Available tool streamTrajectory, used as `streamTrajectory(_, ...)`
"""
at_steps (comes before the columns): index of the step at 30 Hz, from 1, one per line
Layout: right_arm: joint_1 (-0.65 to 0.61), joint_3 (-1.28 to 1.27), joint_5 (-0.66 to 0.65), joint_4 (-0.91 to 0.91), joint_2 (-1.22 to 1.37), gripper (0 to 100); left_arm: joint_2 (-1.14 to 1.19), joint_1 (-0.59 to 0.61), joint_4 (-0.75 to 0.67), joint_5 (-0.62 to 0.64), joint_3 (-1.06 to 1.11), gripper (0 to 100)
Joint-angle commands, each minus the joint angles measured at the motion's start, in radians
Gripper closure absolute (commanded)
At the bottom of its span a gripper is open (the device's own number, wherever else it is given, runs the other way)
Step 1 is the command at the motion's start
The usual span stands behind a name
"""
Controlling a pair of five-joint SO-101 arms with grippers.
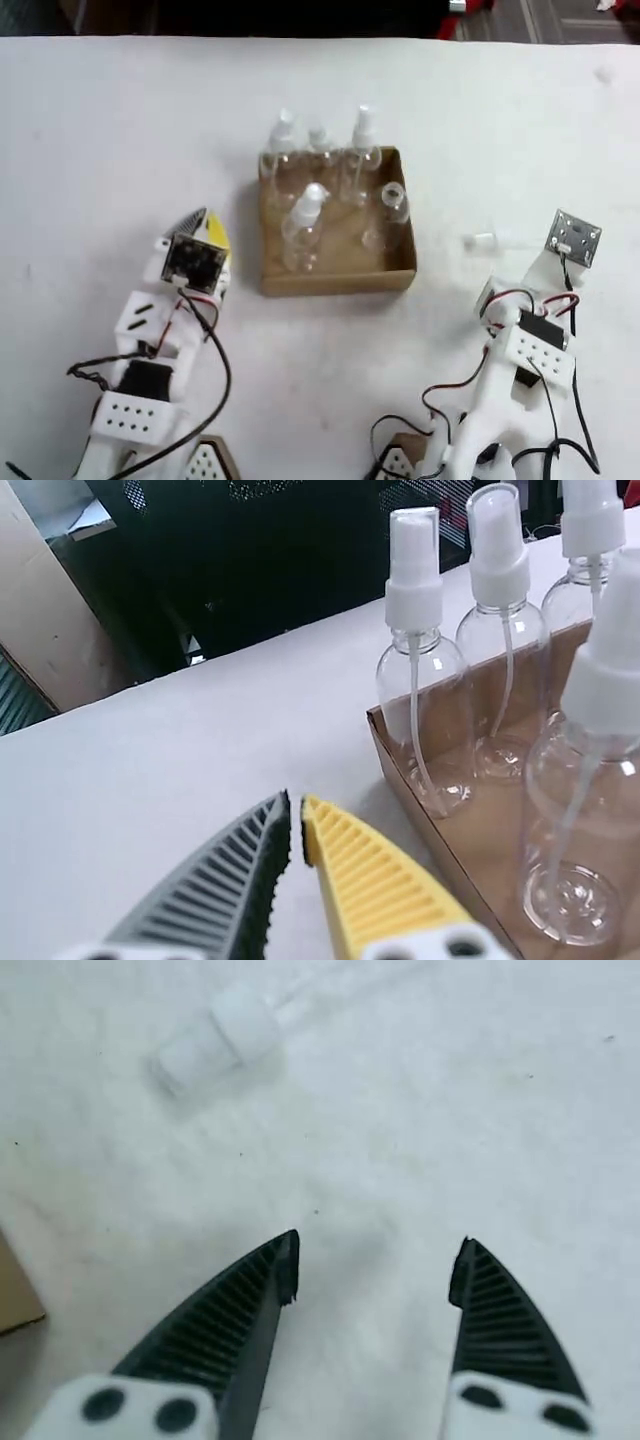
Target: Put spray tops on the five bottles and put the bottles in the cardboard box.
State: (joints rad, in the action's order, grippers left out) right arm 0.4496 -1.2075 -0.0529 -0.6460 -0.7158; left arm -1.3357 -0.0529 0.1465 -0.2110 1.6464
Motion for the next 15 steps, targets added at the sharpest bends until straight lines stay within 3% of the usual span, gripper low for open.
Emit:
streamTrajectory(1, 0.01, -0.002, -0.012, 0.021, -0.008, 77.6, -0.048, 0.022, -0.015, -0.009, -0.031, 98)
streamTrajectory(15, 0.01, -0.002, -0.012, 0.024, -0.008, 77.6, -0.058, 0.022, 0.014, -0.011, -0.032, 98)
